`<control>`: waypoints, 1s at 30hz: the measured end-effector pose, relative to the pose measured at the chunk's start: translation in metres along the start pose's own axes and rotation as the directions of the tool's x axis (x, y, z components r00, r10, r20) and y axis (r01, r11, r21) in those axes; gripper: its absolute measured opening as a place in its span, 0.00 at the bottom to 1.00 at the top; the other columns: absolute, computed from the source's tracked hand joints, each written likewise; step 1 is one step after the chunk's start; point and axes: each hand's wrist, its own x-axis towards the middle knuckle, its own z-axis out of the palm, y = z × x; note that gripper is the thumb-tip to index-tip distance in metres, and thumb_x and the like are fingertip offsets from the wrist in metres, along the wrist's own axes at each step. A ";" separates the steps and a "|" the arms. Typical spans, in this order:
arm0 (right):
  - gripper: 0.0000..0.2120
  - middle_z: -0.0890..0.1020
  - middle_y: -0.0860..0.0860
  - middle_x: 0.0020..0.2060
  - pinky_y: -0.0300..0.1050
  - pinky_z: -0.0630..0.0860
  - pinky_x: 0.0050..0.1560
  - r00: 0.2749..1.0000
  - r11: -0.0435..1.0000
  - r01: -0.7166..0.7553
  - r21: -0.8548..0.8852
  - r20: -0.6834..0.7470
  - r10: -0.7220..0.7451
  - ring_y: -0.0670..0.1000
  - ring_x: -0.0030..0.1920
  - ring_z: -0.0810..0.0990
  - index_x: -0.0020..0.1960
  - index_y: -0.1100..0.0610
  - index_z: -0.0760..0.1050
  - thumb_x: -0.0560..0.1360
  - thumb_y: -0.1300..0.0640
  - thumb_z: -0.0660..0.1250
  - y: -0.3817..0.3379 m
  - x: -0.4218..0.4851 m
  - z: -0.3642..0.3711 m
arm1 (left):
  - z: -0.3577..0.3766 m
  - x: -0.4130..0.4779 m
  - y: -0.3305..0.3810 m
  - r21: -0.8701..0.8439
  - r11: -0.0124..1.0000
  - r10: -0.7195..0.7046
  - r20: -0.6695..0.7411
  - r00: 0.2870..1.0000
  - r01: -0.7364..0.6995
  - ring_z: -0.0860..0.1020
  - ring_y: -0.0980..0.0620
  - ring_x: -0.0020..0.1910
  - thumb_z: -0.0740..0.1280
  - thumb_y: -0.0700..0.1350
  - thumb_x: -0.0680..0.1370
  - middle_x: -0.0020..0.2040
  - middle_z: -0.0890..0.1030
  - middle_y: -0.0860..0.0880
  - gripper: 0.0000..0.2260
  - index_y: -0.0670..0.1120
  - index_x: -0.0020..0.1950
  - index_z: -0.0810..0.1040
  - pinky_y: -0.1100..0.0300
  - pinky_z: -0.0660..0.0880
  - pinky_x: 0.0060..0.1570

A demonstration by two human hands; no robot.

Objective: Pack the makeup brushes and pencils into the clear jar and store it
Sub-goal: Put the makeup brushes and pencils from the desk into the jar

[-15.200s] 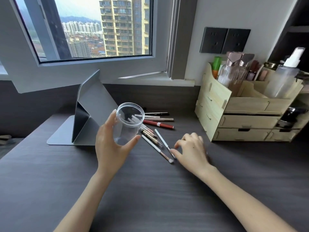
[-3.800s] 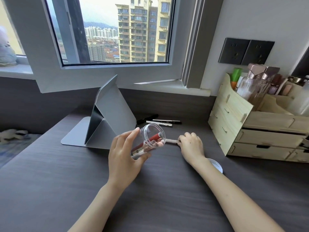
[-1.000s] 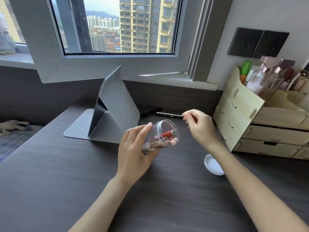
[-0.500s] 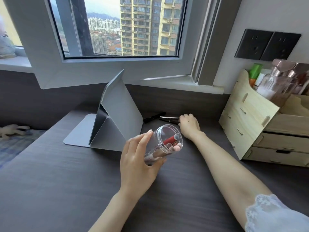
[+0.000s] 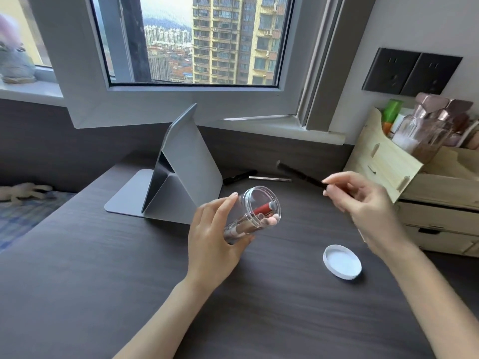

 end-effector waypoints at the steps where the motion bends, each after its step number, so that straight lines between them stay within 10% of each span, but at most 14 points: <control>1: 0.10 0.82 0.46 0.33 0.28 0.69 0.33 0.999 0.996 0.040 -0.083 0.011 -0.040 0.41 0.31 0.77 0.41 0.53 0.80 0.73 0.66 0.67 -0.008 -0.010 -0.004 | 0.000 0.000 0.001 -0.003 1.000 -0.002 0.001 1.000 0.002 0.71 0.53 0.56 0.81 0.46 0.60 0.57 0.78 0.47 0.37 0.47 0.66 0.70 0.75 0.60 0.60; 9: 0.17 0.81 0.56 0.42 0.35 0.71 0.47 0.875 0.700 0.480 -0.529 0.235 -0.423 0.49 0.44 0.76 0.52 0.63 0.79 0.68 0.72 0.60 -0.011 -0.031 0.042 | -0.002 -0.003 0.004 0.021 0.993 0.118 0.017 0.993 -0.119 0.72 0.52 0.56 0.75 0.51 0.65 0.56 0.78 0.47 0.30 0.45 0.64 0.71 0.73 0.60 0.61; 15: 0.09 0.79 0.43 0.37 0.33 0.72 0.41 0.907 0.825 0.415 -0.384 0.110 -0.405 0.43 0.36 0.74 0.45 0.59 0.78 0.65 0.65 0.73 -0.009 -0.031 0.065 | -0.002 -0.004 0.004 0.026 0.990 0.140 0.020 0.990 -0.140 0.72 0.51 0.55 0.76 0.49 0.63 0.56 0.78 0.47 0.32 0.45 0.64 0.71 0.71 0.61 0.61; 20: 0.05 0.82 0.46 0.38 0.28 0.70 0.42 0.992 0.992 0.123 -0.027 -0.038 -0.123 0.39 0.39 0.77 0.44 0.57 0.80 0.75 0.61 0.66 0.000 0.003 0.052 | -0.001 -0.003 0.003 0.023 0.994 0.108 0.000 0.994 -0.108 0.72 0.51 0.55 0.77 0.48 0.62 0.56 0.78 0.47 0.33 0.46 0.64 0.70 0.70 0.63 0.59; 30: 0.20 0.70 0.58 0.69 0.52 0.66 0.65 0.939 0.520 -0.077 -0.851 0.113 0.324 0.62 0.66 0.68 0.70 0.60 0.65 0.78 0.62 0.54 0.117 0.119 0.091 | 0.000 -0.003 0.002 -0.042 0.998 0.051 -0.084 0.995 -0.054 0.72 0.56 0.55 0.74 0.53 0.64 0.57 0.75 0.54 0.32 0.47 0.65 0.69 0.71 0.64 0.59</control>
